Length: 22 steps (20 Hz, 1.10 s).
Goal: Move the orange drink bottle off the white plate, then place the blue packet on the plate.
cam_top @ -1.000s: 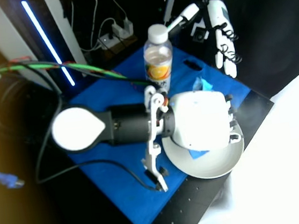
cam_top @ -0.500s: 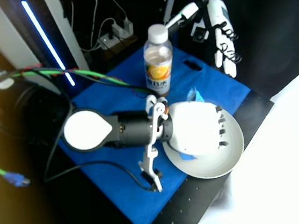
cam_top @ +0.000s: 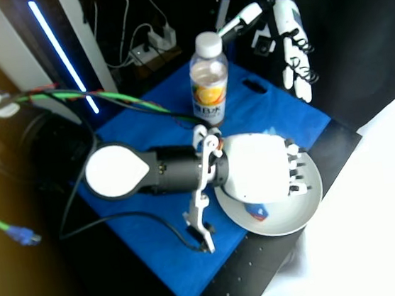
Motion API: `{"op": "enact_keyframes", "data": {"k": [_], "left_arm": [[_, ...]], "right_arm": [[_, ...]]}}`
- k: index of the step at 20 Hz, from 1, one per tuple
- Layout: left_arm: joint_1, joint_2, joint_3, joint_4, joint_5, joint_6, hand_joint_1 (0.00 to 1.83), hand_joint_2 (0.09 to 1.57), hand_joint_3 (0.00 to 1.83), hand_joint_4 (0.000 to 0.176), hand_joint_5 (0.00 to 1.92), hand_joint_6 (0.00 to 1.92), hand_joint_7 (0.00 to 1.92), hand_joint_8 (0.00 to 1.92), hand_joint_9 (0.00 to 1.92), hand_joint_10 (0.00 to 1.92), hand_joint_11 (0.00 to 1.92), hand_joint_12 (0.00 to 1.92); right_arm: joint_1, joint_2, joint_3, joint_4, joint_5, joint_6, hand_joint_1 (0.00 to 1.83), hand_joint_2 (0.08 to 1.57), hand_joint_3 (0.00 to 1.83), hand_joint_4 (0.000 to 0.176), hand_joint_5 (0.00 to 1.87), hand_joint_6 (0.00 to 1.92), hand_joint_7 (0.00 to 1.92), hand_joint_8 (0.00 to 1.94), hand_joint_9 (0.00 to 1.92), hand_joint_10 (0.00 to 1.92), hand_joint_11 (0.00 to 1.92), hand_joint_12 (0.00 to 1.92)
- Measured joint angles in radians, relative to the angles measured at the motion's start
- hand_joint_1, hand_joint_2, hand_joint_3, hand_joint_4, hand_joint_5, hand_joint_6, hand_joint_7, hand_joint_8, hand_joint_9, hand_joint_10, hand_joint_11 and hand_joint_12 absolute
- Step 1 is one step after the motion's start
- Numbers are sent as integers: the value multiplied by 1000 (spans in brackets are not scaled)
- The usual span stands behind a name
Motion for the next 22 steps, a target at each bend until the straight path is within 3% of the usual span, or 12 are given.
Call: {"op": "enact_keyframes", "data": {"k": [1, 2, 3, 4, 6, 8, 9, 11, 13, 17, 20, 22], "left_arm": [[0, 0, 0, 0, 0, 0, 478, 739, 4, 176, 0, 0, 0, 0, 0, 0, 0, 0], [0, 0, 0, 0, 0, 0, 483, 736, 2, 176, 0, 0, 0, 0, 0, 0, 0, 0], [0, 0, 0, 0, 0, 0, 489, 740, 4, 176, 0, 0, 0, 0, 0, 0, 0, 0], [0, 2, -1, 0, 2, -1, 492, 743, 5, 176, 0, 0, 0, 0, 0, 0, 0, 0], [3, 9, -5, -1, 2, -1, 469, 741, 3, 176, 0, 0, 0, 0, 0, 0, 0, 0], [12, 22, -8, -12, 10, -1, 448, 744, 4, 176, 0, 0, 0, 0, 0, 0, 0, 0], [19, 27, -12, -23, 7, -2, 426, 758, 9, 176, 0, 0, 0, 0, 0, 0, 0, 0], [34, 38, -18, -32, 8, -3, 411, 756, 6, 176, 0, 0, 0, 0, 0, 0, 0, 0], [42, 41, -18, -39, 8, -3, 423, 748, 2, 176, 0, 0, 0, 0, 0, 0, 0, 0], [44, 63, -28, -62, 5, 8, 420, 721, 0, 176, 0, 0, 0, 0, 0, 0, 0, 0], [51, 84, -37, -119, -5, 55, 360, 778, 13, 176, 0, 0, 0, 0, 0, 0, 0, 0], [53, 127, -81, -174, -35, 127, 369, 748, 0, 176, 0, 0, 0, 0, 0, 0, 0, 0]], "right_arm": [[0, 0, 0, -3, 0, 1, 909, 814, 0, 95, 269, 0, 333, 784, 154, 918, 67, 1466], [0, -1, 8, -4, 6, 9, 803, 733, 0, 159, 206, 0, 304, 253, 178, 375, 13, 1126], [0, -3, 20, -3, 18, 32, 729, 671, 0, 173, 136, 2, 247, 61, 220, 137, 9, 1037], [0, -2, 32, -2, 33, 59, 708, 641, 0, 175, 107, 1, 184, 11, 209, 47, 1, 1004], [-1, 21, 28, 25, 69, 76, 794, 608, 0, 176, 82, 3, 162, 4, 160, 5, 0, 626], [-1, 55, 16, 86, 102, 76, 820, 626, 1, 176, 38, 2, 119, 1, 112, 3, 0, 462], [-1, 61, 16, 100, 107, 76, 798, 620, 0, 176, 7, 0, 61, 8, 33, 10, 0, 252], [0, 87, -4, 138, 124, 76, 756, 644, 0, 176, 0, 0, 78, 2, 38, 4, 0, 307], [10, 127, -58, 156, 143, 50, 786, 656, 0, 176, 0, 0, 81, 1, 5, 1, 0, 120], [75, 283, -248, 224, 164, -105, 735, 596, 0, 176, 0, 0, 90, 10, 50, 16, 50, 23], [85, 396, -347, 265, 172, -129, 805, 567, 0, 176, 0, 0, 77, 2, 7, 2, 0, 0], [81, 456, -412, 320, 160, -228, 780, 555, 0, 176, 0, 0, 91, 7, 29, 11, 16, 7]]}}
